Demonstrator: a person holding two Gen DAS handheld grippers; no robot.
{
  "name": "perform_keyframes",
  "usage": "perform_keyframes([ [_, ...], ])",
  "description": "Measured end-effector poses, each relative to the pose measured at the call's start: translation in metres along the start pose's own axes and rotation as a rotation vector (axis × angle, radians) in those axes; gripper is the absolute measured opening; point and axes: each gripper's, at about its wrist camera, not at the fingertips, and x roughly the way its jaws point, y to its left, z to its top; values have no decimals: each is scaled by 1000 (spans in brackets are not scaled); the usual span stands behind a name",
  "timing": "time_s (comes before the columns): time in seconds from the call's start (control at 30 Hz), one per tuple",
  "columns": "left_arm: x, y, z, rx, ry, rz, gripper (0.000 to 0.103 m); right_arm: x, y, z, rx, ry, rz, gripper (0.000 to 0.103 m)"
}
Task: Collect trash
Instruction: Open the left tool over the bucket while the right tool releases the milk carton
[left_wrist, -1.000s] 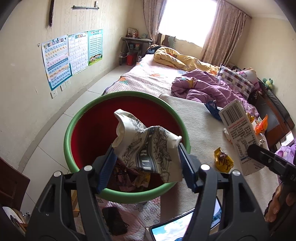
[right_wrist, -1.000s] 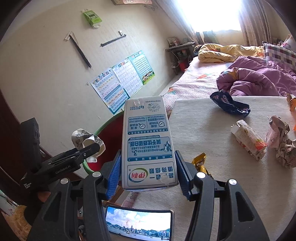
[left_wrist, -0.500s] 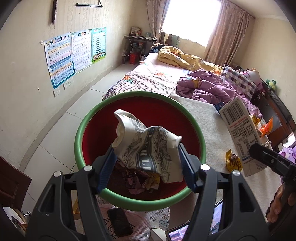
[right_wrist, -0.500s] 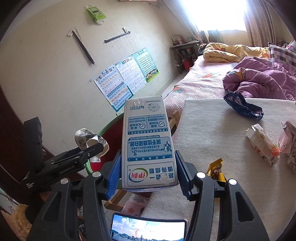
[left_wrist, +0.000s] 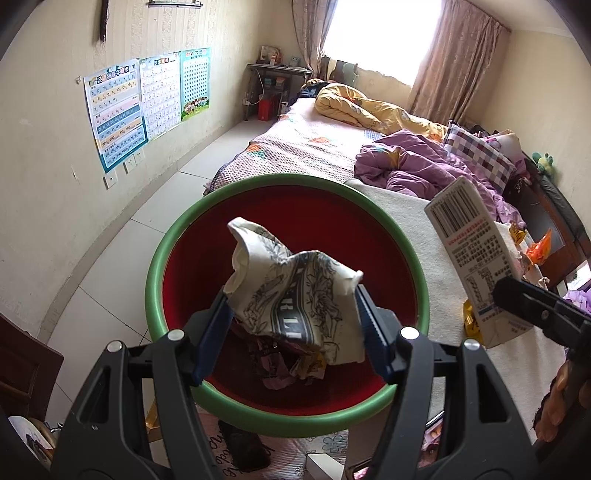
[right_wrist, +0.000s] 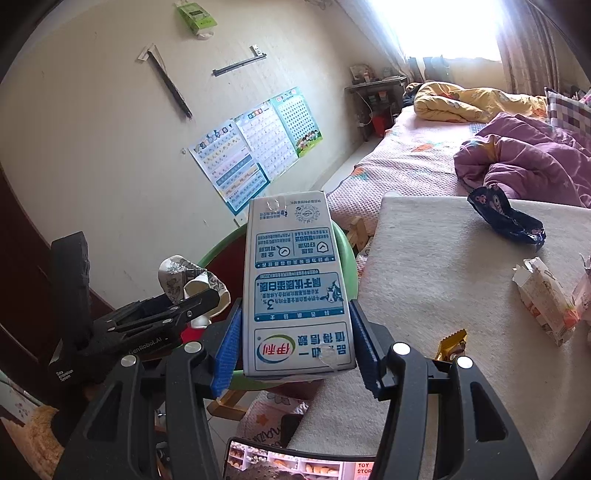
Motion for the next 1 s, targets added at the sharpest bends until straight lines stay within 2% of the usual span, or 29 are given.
perform_keyframes([
  [0.37,10,5,2,1,17,12,62,19,1,7,7,39,1,53],
  [0.63,15,4,1,-1,42,25,64,26,8,19,-3,29,30,56],
  [0.73,15,7,0,-31,43,48,73,19,6,25,14,1,41,62],
  [1.0,11,10,-6,-67,49,73,74,-14,-24,25,62,-43,-8,62],
])
